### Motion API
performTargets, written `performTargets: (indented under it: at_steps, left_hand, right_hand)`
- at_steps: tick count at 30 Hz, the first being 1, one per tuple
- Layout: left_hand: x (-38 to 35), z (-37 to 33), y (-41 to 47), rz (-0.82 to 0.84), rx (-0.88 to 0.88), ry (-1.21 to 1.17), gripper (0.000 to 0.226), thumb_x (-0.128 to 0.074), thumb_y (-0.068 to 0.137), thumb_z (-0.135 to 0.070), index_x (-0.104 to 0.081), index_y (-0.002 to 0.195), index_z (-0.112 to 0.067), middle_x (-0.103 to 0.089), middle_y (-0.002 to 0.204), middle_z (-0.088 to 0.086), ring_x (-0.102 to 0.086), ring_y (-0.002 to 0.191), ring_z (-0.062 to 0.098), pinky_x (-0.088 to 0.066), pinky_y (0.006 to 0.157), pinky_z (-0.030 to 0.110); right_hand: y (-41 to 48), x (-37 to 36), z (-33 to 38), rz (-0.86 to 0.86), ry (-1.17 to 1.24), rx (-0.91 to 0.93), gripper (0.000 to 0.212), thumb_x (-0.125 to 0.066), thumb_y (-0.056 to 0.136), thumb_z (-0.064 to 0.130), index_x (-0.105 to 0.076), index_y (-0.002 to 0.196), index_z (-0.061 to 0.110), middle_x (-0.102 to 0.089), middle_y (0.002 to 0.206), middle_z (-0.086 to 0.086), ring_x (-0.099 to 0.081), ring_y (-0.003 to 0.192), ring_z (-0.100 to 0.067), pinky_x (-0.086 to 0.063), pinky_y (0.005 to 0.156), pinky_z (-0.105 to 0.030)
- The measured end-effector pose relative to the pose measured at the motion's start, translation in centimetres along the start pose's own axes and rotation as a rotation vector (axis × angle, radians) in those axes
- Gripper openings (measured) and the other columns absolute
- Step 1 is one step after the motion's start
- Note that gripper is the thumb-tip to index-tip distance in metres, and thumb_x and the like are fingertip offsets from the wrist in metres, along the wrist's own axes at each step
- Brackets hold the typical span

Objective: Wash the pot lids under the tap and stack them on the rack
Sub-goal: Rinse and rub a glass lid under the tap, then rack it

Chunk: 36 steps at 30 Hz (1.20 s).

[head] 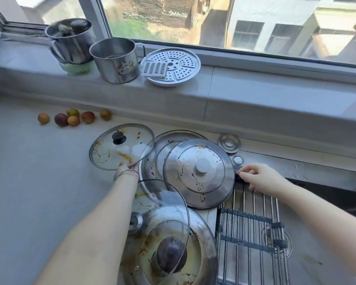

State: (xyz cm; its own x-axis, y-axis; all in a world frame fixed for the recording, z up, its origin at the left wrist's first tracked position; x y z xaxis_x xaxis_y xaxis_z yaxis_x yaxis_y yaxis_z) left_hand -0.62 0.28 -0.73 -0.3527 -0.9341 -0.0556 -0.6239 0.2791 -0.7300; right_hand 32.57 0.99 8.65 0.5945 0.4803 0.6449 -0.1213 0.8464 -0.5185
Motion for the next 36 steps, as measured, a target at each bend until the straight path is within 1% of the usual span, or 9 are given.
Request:
performTargets:
  at_steps: [2, 5, 7, 10, 16, 23, 26, 31, 36]
  left_hand:
    - [-0.2, -0.5, -0.1, 0.029, 0.022, -0.104, 0.023, -0.038, 0.097, 0.000, -0.044, 0.077, -0.011, -0.055, 0.121, 0.019, -0.057, 0.116, 0.027, -0.044, 0.101, 0.039]
    - [-0.3, -2.2, -1.6, 0.023, 0.013, -0.249, 0.011, -0.051, 0.092, 0.000, -0.048, 0.084, -0.008, -0.061, 0.095, 0.009, -0.060, 0.079, 0.018, -0.051, 0.090, 0.037]
    - [-0.1, -3.4, -4.3, -0.024, -0.056, -0.262, 0.013, -0.060, 0.085, 0.002, -0.054, 0.095, -0.004, -0.059, 0.095, 0.007, -0.061, 0.081, 0.019, -0.053, 0.077, 0.033]
    - [0.7, -4.2, -8.5, 0.025, -0.202, -0.105, 0.022, -0.069, 0.078, 0.000, -0.051, 0.071, -0.011, -0.062, 0.088, 0.007, -0.061, 0.083, 0.022, -0.054, 0.071, 0.031]
    - [2.2, -2.6, -19.0, 0.425, -0.382, -0.030, 0.028, -0.045, 0.091, 0.003, -0.044, 0.070, -0.015, -0.070, 0.058, -0.001, -0.066, 0.055, 0.010, -0.052, 0.056, 0.021]
    - [-0.8, 7.9, -29.5, 0.494, -0.477, 0.273, 0.020, -0.046, 0.093, -0.005, -0.054, 0.075, -0.005, -0.065, 0.045, -0.004, -0.058, 0.039, 0.004, -0.045, 0.041, 0.015]
    - [-2.6, 14.4, -33.0, 0.485, -0.445, 0.393, 0.020, -0.045, 0.095, -0.010, -0.054, 0.078, -0.006, -0.061, 0.046, -0.002, -0.053, 0.037, 0.006, -0.038, 0.036, 0.013]
    - [-4.3, 23.0, -38.0, 0.441, -0.446, 0.510, 0.030, -0.041, 0.098, -0.022, -0.054, 0.073, -0.011, -0.060, 0.060, 0.004, -0.049, 0.047, 0.010, -0.037, 0.038, 0.011]
    - [-6.0, 27.7, -40.7, 0.392, -0.435, 0.538, 0.029, -0.041, 0.098, -0.024, -0.056, 0.077, -0.011, -0.060, 0.066, 0.006, -0.051, 0.055, 0.013, -0.039, 0.038, 0.008]
  right_hand:
    - [0.1, 0.1, 0.1, 0.000, 0.016, -0.006, 0.014, -0.049, 0.094, 0.023, -0.061, 0.100, 0.017, -0.053, 0.071, 0.005, -0.051, 0.055, -0.009, -0.039, 0.050, -0.021]
    - [-0.1, 0.1, -0.1, 0.005, 0.034, 0.003, 0.015, -0.048, 0.094, 0.023, -0.060, 0.102, 0.016, -0.053, 0.075, 0.005, -0.053, 0.058, -0.010, -0.040, 0.053, -0.020]
    - [-0.4, 0.2, -0.5, 0.011, 0.040, 0.019, 0.015, -0.048, 0.094, 0.023, -0.059, 0.102, 0.017, -0.053, 0.077, 0.004, -0.053, 0.060, -0.010, -0.042, 0.055, -0.021]
    - [-1.2, 1.1, -1.5, 0.008, 0.080, 0.035, 0.012, -0.048, 0.094, 0.021, -0.058, 0.100, 0.017, -0.053, 0.077, 0.001, -0.053, 0.061, -0.012, -0.044, 0.056, -0.023]
    - [-3.2, 4.1, -6.8, -0.004, 0.117, 0.052, 0.012, -0.048, 0.094, 0.020, -0.058, 0.101, 0.020, -0.055, 0.087, -0.001, -0.057, 0.065, -0.013, -0.049, 0.067, -0.026]
    - [-7.3, 10.0, -17.6, -0.040, 0.068, 0.056, 0.010, -0.051, 0.092, 0.022, -0.060, 0.090, 0.026, -0.057, 0.079, 0.005, -0.056, 0.063, -0.012, -0.046, 0.070, -0.027]
    - [-9.1, 12.9, -23.2, -0.048, -0.008, 0.049, 0.010, -0.054, 0.089, 0.023, -0.063, 0.089, 0.024, -0.058, 0.076, 0.006, -0.056, 0.066, -0.011, -0.043, 0.064, -0.024]
    - [-9.8, 17.5, -31.9, -0.183, -0.062, -0.101, 0.019, -0.052, 0.086, 0.034, -0.059, 0.071, 0.024, -0.064, 0.073, 0.003, -0.066, 0.070, -0.021, -0.052, 0.074, -0.031]
    - [-8.2, 21.0, -35.6, -0.262, 0.027, -0.283, 0.048, -0.044, 0.088, 0.051, -0.049, 0.062, 0.012, -0.064, 0.060, -0.003, -0.066, 0.050, -0.020, -0.049, 0.069, -0.028]
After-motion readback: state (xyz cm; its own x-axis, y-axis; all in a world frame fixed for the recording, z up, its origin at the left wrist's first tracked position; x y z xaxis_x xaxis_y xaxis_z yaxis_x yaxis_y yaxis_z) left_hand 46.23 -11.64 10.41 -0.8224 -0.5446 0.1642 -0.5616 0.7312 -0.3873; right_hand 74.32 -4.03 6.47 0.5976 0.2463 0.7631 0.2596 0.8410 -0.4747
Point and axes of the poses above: each hand's wrist, its own y-axis towards the middle knuckle, its own x-axis out of the back of the hand, z = x × y, the point moved 1 cm from there along y, towards the middle knuckle
